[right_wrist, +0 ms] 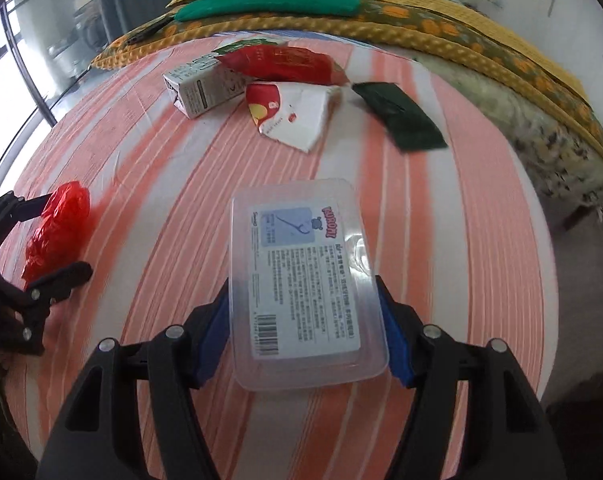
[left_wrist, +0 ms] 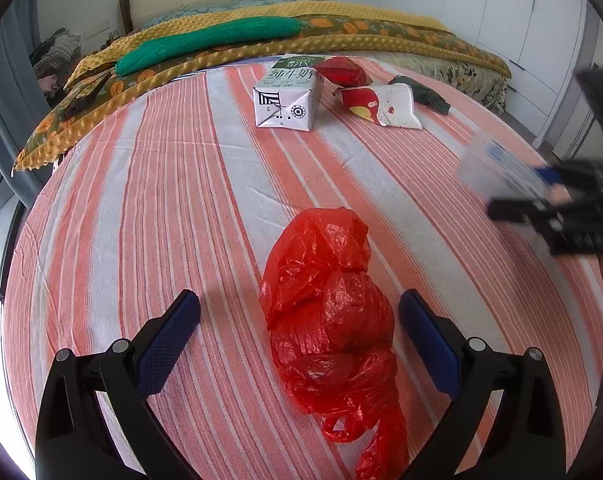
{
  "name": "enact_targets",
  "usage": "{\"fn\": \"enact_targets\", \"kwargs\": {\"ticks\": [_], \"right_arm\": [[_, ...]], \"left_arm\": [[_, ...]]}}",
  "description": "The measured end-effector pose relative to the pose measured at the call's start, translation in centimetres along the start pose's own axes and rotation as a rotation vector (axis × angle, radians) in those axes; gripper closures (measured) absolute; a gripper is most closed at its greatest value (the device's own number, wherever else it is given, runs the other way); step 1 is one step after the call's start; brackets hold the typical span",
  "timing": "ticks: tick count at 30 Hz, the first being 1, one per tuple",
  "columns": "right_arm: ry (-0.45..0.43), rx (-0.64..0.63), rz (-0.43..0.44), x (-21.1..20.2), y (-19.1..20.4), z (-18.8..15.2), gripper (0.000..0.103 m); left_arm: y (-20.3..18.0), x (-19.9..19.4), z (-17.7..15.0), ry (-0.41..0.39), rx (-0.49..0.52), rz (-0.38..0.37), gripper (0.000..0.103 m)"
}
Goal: Collect trash
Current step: 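Grasp the red plastic bag with the left tool while the right tool grasps the clear plastic box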
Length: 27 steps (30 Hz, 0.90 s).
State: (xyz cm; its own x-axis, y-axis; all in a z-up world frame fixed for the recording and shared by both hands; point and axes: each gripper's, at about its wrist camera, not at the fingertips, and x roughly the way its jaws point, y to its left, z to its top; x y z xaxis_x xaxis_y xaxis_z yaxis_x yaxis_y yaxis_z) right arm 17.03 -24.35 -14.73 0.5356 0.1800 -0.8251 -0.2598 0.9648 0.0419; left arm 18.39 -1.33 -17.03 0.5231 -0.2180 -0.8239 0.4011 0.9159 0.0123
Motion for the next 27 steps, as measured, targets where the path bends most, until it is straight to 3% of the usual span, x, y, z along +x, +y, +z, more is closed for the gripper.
{"fn": "enact_targets", "kwargs": {"ticks": [4,7,8,27], "right_arm": [[-0.056,0.014,0.029,-1.4,3.0,-2.9,0.038],[-0.096,0.017,0.008,-1.4,4.3,-3.9,0.019],[-0.105,0.031,0.009,-1.2,4.2,-4.0,0.018],[-0.111,0.043,0.005,-0.8,4.3,-4.1,0.011]], "left_arm": [[-0.1,0.0,0.0,0.000,0.002,0.001,0.005],[-0.1,0.0,0.0,0.000,0.002,0.001,0.005],[0.0,0.0,0.0,0.000,0.002,0.001,0.005],[-0.1,0.0,0.0,0.000,0.001,0.002,0.005]]}}
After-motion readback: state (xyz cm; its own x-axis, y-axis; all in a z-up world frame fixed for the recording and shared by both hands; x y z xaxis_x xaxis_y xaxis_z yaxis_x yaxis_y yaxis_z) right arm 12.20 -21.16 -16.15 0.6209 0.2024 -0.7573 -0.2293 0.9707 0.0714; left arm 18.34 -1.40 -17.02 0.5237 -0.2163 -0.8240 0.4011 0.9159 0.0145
